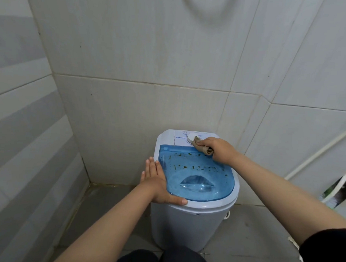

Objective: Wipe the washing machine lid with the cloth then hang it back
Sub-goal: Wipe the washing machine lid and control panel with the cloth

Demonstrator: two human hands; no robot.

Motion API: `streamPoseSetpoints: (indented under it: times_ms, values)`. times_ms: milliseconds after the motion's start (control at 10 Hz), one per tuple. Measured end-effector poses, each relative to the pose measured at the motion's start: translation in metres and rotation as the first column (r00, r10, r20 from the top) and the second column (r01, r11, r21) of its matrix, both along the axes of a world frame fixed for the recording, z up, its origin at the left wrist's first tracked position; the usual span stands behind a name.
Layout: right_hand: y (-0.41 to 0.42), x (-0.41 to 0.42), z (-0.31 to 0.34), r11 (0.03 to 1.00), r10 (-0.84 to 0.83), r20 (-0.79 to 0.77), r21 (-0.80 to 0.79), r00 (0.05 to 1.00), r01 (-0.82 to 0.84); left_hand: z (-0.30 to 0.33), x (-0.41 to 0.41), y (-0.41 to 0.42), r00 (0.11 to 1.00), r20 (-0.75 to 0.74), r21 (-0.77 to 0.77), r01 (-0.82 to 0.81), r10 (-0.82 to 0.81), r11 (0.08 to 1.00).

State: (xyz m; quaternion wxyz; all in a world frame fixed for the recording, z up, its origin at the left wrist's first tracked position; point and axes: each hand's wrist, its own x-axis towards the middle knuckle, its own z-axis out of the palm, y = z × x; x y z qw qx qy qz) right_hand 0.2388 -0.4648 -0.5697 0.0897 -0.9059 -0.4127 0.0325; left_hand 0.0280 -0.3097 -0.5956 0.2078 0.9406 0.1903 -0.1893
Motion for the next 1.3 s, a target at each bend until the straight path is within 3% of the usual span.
streamPoseSetpoints:
  times_ms: [400,600,1000,1100,1300]
  values:
    - [0.026,-0.018,0.014,0.982,-0.012,0.119,-0.185,0.993,0.034,0.000,0.001,0.000,1.000,-0.008,0.006,0.003,-0.003,1.000]
    - [0.056,-0.036,0.018,0.972,0.057,0.098,-0.235,0.994,-0.033,0.000,0.001,0.000,1.000,-0.005,0.003,0.003,-0.003,1.000]
    - [0.129,-0.039,0.019,0.918,0.287,0.233,-0.344,0.929,-0.198,0.000,0.000,-0.001,1.000,-0.001,-0.003,-0.001,0.001,1.000]
    - [0.128,-0.024,0.024,0.898,0.353,0.229,-0.354,0.907,-0.260,0.000,0.000,-0.001,1.000,0.002,-0.011,-0.004,0.004,1.000]
    - [0.120,0.005,0.036,0.918,0.298,0.109,-0.306,0.948,-0.254,-0.003,0.000,0.000,1.000,0.020,-0.030,0.004,-0.003,1.000]
